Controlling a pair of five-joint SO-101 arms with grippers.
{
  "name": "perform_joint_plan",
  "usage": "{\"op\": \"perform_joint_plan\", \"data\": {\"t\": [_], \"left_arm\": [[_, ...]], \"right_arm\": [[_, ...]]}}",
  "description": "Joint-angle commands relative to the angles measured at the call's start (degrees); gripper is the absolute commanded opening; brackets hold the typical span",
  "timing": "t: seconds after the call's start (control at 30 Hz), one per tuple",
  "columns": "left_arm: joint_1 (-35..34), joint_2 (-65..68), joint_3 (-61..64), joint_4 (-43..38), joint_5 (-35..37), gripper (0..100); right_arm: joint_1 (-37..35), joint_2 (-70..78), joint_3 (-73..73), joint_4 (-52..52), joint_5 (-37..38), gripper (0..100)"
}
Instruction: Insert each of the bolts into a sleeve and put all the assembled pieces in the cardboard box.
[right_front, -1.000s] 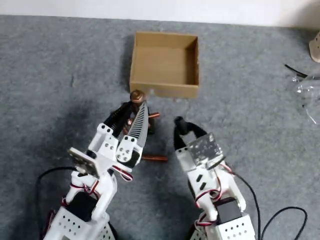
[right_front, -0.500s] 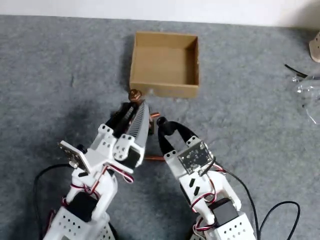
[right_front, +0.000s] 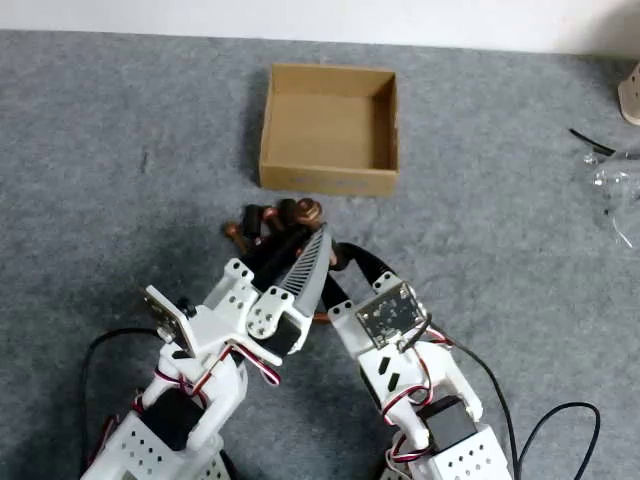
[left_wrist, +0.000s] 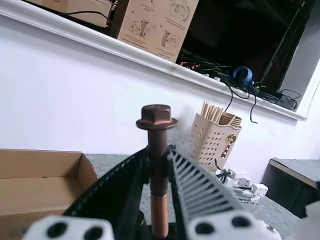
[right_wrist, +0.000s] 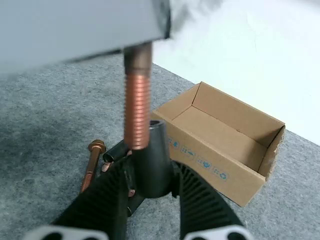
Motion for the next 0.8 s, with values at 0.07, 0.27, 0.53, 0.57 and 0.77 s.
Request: {"op": "perform_joint_plan", "data": {"t": [0.07,0.27,0.53,0.57,0.77], "left_arm": [[-1.9,-0.1,-1.1,-1.7,0.1,1],[-8.0,0.0,1.1,-8.5,0.4,1],[-7.7,0.5,1.7,-10.4,0.4,1],[-7.4,0.5,1.7,-9.6,0.4,1],[-1.8,0.5,1.7,-5.5,0.4,1]], "right_arm": [[-0.5,-1.2,5.6,-1.9,-0.3,0.4],[-0.8,-1.2,5.6,-2.5,-0.2,0.4],[-1.8,-1.2,5.6,-7.2,-0.4,0.4],[-1.8,-1.2,5.6,-7.2,-0.3,0.4],[-1.8,-1.2,5.6,-7.2,-0.3,0.4]]}}
